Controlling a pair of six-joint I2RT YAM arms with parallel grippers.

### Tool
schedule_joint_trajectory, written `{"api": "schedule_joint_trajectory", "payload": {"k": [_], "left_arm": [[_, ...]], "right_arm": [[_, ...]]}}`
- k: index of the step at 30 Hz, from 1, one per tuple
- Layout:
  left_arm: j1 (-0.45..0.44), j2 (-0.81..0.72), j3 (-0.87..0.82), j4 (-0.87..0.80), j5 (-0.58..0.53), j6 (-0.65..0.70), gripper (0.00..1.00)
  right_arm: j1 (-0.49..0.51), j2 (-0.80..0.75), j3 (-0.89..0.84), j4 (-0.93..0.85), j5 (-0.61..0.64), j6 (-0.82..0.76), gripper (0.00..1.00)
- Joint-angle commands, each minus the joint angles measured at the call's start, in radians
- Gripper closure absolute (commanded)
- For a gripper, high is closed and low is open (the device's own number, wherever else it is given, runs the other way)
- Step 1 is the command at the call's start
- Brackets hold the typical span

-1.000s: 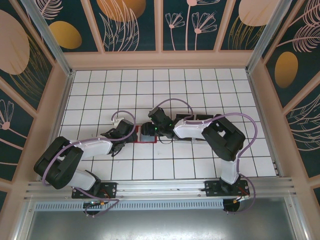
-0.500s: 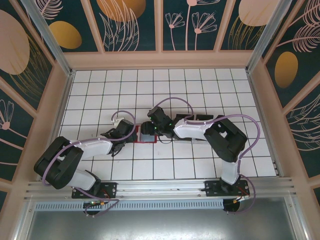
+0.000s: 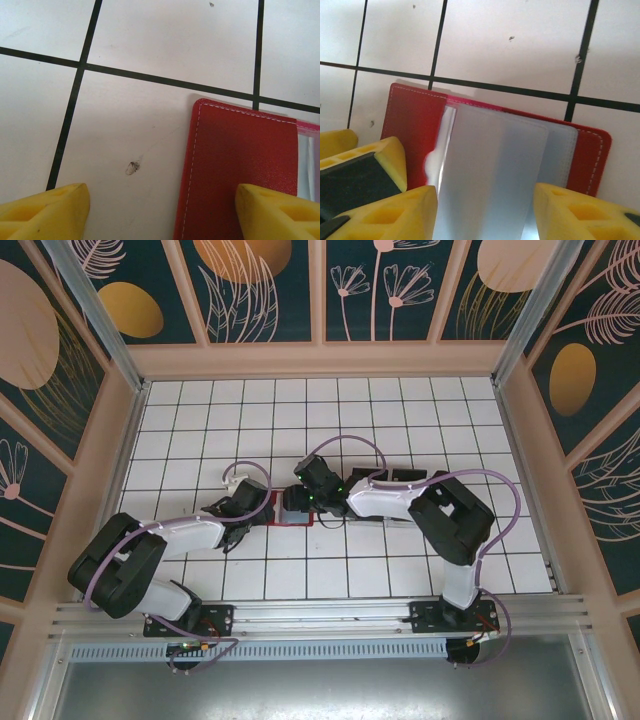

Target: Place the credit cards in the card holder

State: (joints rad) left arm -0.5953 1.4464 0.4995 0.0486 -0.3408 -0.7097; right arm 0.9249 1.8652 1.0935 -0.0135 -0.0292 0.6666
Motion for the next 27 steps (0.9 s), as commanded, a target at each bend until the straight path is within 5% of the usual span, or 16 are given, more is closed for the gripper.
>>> {"api": "schedule_joint_trajectory", "payload": {"k": [1,27], "left_arm": [[0.002,0.024,-0.017,0.027,0.088,0.004,0.23],[0.002,0.025,-0.022,0.030,0.088,0.004,0.24]], "right_arm": [[0.009,-0.045,0.034,-0.048,0.064,-0.023,0.47],[0.006,0.002,0.014,-0.006,0.049,-0.007,0.47]]}}
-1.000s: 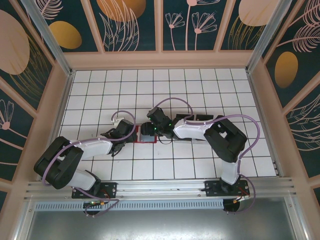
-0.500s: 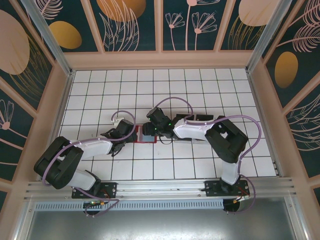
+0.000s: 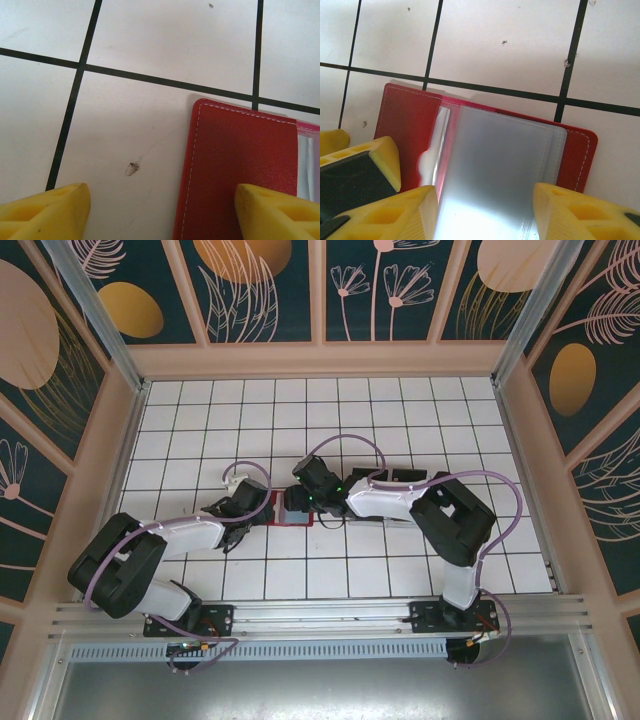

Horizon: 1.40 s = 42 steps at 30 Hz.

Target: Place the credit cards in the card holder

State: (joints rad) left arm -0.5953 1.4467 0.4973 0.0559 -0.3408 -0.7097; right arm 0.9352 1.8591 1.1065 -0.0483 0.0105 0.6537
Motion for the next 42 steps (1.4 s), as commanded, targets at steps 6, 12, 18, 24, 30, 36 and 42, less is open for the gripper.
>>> {"api": "schedule_joint_trajectory", "payload": {"k": [6,12,18,24,30,36,42], "left_arm": [[0.003,0.026,-0.019,0.023,0.088,0.003,0.24],[0.002,0.029,-0.020,0.025,0.089,0.004,0.24],[0.001,0.034,-0.022,0.031,0.093,0.003,0.24],[0.003,0.040,-0.023,0.038,0.098,0.004,0.24],[0.002,0.036,-0.028,0.042,0.100,0.003,0.24],[0.003,0.003,-0.030,0.028,0.095,0.002,0.23],[0.003,-0.086,-0.005,-0.034,0.072,0.014,0.20]], "right_arm": [[-0.009,0.034,-0.011,0.046,0.009,0.014,0.46],[-0.010,0.065,-0.018,0.059,-0.026,0.026,0.47],[-0.010,0.072,-0.038,0.113,-0.070,0.039,0.47],[-0.021,0.054,-0.071,0.226,-0.155,0.076,0.46],[-0.062,0.054,-0.153,0.410,-0.273,0.179,0.47],[-0.075,0.048,-0.191,0.462,-0.287,0.214,0.47],[-0.076,0.045,-0.211,0.483,-0.287,0.242,0.47]]}}
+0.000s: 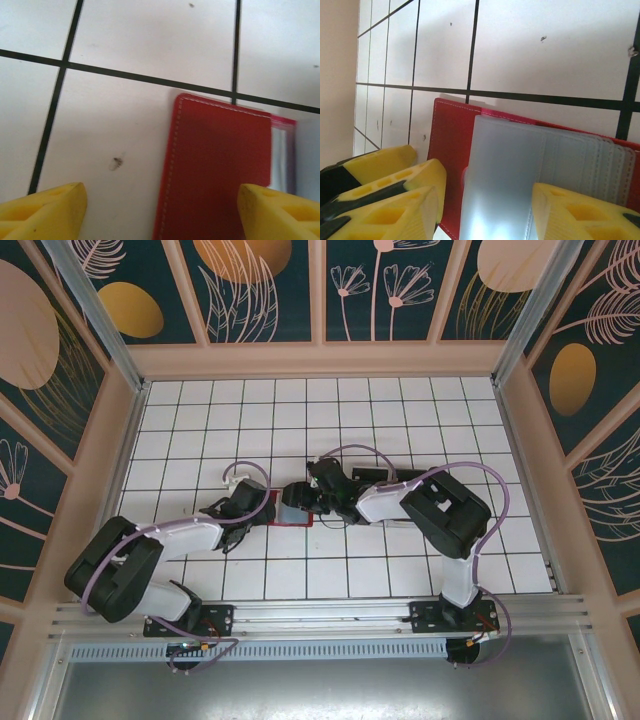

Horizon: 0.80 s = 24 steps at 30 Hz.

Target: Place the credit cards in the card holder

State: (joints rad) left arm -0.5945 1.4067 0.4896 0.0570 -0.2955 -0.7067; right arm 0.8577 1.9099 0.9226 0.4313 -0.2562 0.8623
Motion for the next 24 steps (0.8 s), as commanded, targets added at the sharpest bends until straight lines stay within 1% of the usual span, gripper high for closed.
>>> {"api": "schedule_joint_trajectory", "payload": {"k": [1,5,9,15,24], "left_arm": [[0.001,-0.060,0.006,-0.047,0.022,0.013,0.19],[0.001,-0.109,0.010,-0.071,0.022,0.023,0.19],[0.001,-0.123,0.002,-0.058,0.059,0.040,0.19],[0.001,-0.143,-0.048,0.026,0.154,0.071,0.23],[0.001,-0.200,-0.117,0.133,0.253,0.081,0.25]], "right_arm": [[0.002,-0.005,-0.031,0.008,-0.020,0.039,0.47],[0.001,-0.005,-0.044,0.022,-0.020,0.056,0.48],[-0.003,-0.003,-0.056,0.045,-0.024,0.082,0.48],[-0.009,-0.004,-0.077,0.085,-0.029,0.134,0.48],[-0.014,0.015,-0.104,0.157,-0.053,0.203,0.48]]}}
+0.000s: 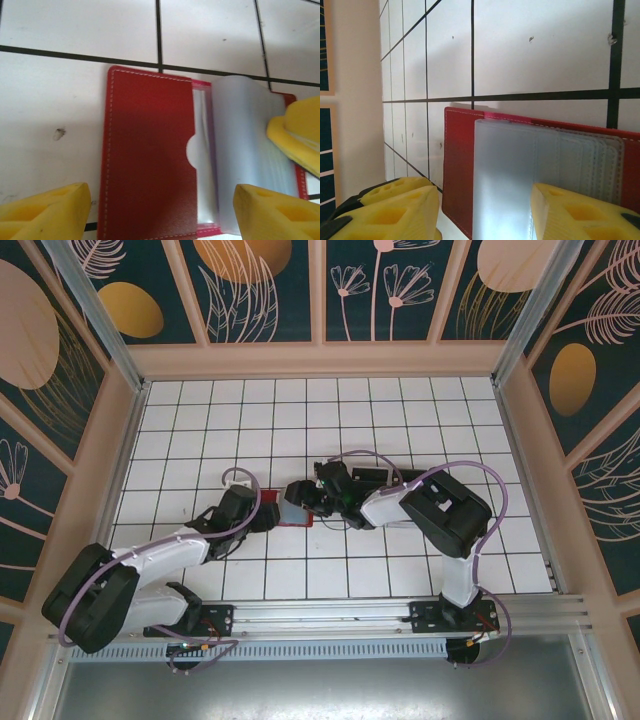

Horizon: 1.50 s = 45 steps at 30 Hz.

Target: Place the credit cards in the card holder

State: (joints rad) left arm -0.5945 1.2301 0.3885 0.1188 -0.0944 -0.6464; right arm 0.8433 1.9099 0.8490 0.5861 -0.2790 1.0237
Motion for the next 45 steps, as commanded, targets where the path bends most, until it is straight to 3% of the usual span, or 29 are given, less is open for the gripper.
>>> {"api": "schedule_joint_trajectory", "payload": {"k": [1,12,27,34,45], "left_arm": [[0.000,-0.026,-0.021,0.080,0.061,0.022,0.25],[-0.009,0.032,-0.011,0.115,0.085,0.037,0.26],[-0.047,0.149,0.047,0.053,-0.060,0.079,0.27],[-0.055,0.214,0.064,-0.013,-0.155,0.020,0.33],[-0.054,0.233,0.035,0.002,-0.163,-0.038,0.35]], "right_arm": [[-0.001,0.019,-0.033,0.014,-0.034,0.049,0.48],[-0.001,0.033,-0.030,0.041,-0.040,0.072,0.48],[-0.001,0.030,-0.025,0.032,-0.046,0.061,0.48],[-0.001,-0.005,-0.017,-0.027,-0.013,0.018,0.48],[0.004,-0.070,-0.006,-0.146,0.071,-0.049,0.47]]}}
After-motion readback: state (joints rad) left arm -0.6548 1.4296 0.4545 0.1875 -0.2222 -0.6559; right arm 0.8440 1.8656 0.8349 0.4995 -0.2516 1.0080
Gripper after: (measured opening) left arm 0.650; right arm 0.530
